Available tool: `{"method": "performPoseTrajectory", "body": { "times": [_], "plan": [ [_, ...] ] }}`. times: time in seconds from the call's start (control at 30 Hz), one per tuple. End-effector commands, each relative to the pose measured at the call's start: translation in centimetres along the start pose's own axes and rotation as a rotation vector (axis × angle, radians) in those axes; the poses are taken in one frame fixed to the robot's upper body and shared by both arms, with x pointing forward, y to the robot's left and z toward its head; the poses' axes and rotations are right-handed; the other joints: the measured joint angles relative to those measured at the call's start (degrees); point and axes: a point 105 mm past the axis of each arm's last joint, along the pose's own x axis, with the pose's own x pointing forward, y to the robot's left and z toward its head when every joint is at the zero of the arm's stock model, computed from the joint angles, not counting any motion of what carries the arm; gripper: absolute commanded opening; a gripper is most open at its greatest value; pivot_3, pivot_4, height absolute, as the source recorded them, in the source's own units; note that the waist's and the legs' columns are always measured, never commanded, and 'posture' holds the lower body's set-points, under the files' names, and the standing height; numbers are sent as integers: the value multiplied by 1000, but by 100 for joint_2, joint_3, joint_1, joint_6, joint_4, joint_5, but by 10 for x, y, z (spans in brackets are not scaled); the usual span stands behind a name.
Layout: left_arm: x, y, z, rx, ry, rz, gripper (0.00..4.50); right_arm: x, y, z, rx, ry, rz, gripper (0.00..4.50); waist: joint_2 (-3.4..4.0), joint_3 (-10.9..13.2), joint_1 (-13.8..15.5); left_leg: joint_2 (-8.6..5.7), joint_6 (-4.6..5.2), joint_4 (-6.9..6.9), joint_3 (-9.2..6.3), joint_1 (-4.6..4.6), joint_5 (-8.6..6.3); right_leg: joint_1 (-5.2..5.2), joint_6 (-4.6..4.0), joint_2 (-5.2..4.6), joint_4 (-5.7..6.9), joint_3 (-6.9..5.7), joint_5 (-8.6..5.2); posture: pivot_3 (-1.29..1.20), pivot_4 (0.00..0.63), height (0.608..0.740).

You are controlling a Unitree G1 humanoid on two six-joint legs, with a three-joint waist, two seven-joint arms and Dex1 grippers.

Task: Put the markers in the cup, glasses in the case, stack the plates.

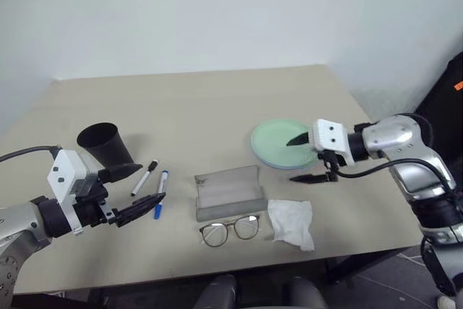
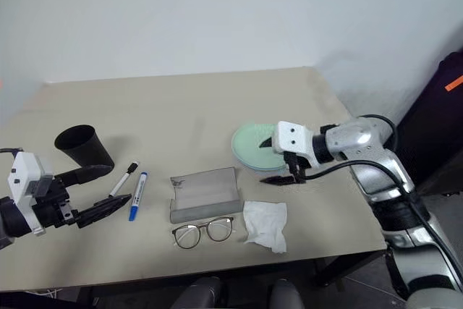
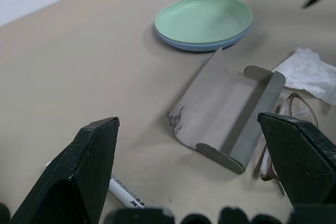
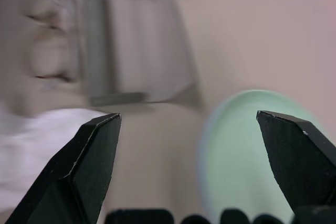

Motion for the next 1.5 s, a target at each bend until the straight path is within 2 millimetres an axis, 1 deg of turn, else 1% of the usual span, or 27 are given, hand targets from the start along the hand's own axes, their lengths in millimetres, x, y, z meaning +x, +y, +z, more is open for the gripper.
{"method": "performPoseTrajectory", "body": {
  "times": [0.03,0.17,0.37,0.57,0.67,0.77,0.87,1.1,1.3,1.4,1.5],
  "plan": [
    [-1,0,8,47,-16,3,4500,-5,18,5,8,-9,70,4482,0,0,-2,1,0,1,2,-1,0,1,0,-2,0,0,0,0,0,698],
    [0,1,9,51,-15,-4,4500,7,37,3,73,-26,129,4482,0,0,-4,14,-4,0,12,-2,-2,0,0,-1,1,0,0,0,0,698],
    [-1,2,9,55,-11,-9,4500,22,50,1,215,-82,179,4482,-1,0,0,17,-5,3,16,-3,-3,-2,0,0,-1,-1,1,0,0,698],
    [-2,3,9,57,-3,-10,4500,39,52,-16,226,-14,152,4482,-2,0,7,17,-5,12,15,-3,-5,-7,0,-1,-2,-5,1,0,0,698],
    [-3,2,9,55,0,-8,4500,45,57,-32,171,64,153,4482,-2,0,7,16,-5,13,15,-3,-5,-7,1,-2,-2,-6,1,0,0,698],
    [-3,1,9,53,2,-8,4500,51,57,-39,160,90,142,4482,-1,0,0,17,-6,12,17,-3,-5,-7,1,-1,-2,-6,1,0,0,698],
    [-3,1,9,51,3,-5,4500,54,60,-45,153,109,151,4482,-2,0,2,18,-6,12,16,-3,-5,-8,1,1,-2,-6,1,0,0,698],
    [-4,0,8,47,6,-1,4500,56,64,-54,172,130,162,4482,-2,0,1,18,-6,15,16,-3,-5,-6,1,2,-2,-6,1,0,0,698],
    [-3,0,8,47,5,-1,4500,57,66,-56,209,136,173,4482,-3,-1,4,19,-6,18,15,-2,-6,-3,1,2,-2,-7,1,0,0,698],
    [-3,0,9,47,5,0,4500,57,68,-57,213,143,184,3919,-4,-1,6,19,-6,18,14,-2,-6,-2,1,2,-2,-7,1,0,0,698],
    [-3,0,9,47,5,-1,4500,57,69,-59,211,154,192,2973,-4,-1,6,19,-6,19,14,-2,-6,-1,1,2,-2,-7,1,0,0,698]
  ]
}}
